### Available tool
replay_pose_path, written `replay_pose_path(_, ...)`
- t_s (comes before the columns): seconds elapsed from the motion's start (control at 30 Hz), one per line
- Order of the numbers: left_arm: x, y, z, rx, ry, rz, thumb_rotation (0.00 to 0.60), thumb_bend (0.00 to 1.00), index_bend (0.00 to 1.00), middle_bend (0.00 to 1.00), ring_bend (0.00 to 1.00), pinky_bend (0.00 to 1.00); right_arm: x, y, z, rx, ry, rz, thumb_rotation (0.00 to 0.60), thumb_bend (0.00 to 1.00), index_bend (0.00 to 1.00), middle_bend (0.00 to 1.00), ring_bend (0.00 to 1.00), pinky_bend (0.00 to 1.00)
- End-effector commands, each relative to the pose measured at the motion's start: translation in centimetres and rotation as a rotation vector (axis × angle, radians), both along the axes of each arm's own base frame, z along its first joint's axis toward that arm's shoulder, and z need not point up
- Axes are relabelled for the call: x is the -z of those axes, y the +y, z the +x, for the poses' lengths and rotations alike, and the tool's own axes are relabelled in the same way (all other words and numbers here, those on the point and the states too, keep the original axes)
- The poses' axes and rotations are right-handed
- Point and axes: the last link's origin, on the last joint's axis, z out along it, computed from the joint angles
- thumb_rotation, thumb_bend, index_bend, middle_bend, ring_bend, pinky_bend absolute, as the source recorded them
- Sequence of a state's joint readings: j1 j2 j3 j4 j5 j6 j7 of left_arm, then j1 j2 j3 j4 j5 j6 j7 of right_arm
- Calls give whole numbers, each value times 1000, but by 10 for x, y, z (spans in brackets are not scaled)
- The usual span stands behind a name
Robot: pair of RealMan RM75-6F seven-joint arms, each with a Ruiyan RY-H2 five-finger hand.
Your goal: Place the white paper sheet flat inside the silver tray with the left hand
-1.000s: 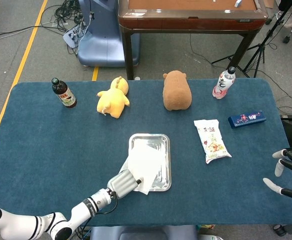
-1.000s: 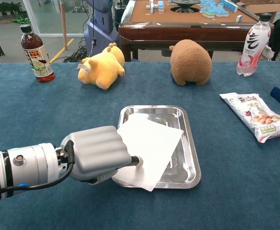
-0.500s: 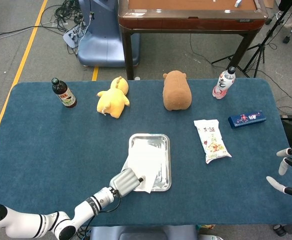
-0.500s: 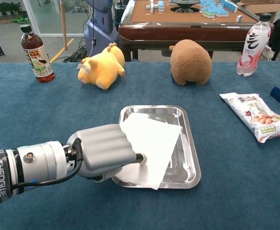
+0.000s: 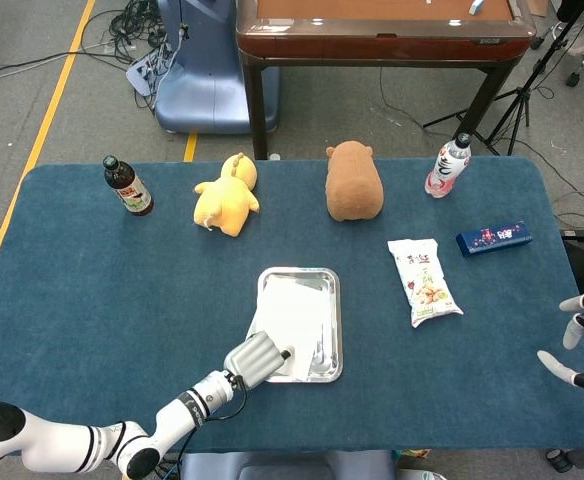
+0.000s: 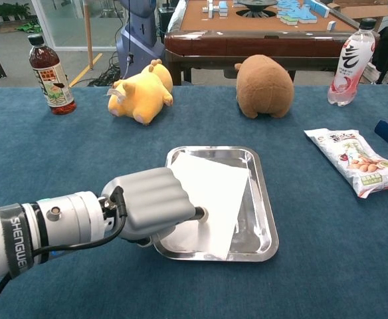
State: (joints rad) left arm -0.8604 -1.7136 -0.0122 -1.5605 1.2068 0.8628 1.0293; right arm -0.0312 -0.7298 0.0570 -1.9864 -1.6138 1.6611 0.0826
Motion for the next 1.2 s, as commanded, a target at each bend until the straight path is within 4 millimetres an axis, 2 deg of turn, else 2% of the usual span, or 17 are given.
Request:
replay_pose_path(0.03, 1, 2, 1, -5, 0, 4, 600, 648, 218, 1000, 919, 941, 0, 0, 0, 3, 1, -1, 600, 105, 678, 409, 264, 360)
replay_pose_path(0.7, 6, 3, 8, -18, -21, 8, 600, 648, 216, 1000, 921, 942, -2, 1, 0, 4, 0, -5, 600, 105, 678, 409, 264, 360)
replay_pose_path(1.2, -23, 8, -5, -10, 8, 68, 600, 648, 216, 1000, 921, 942, 0, 0, -1, 4, 1, 2, 600, 105, 678, 409, 264, 360)
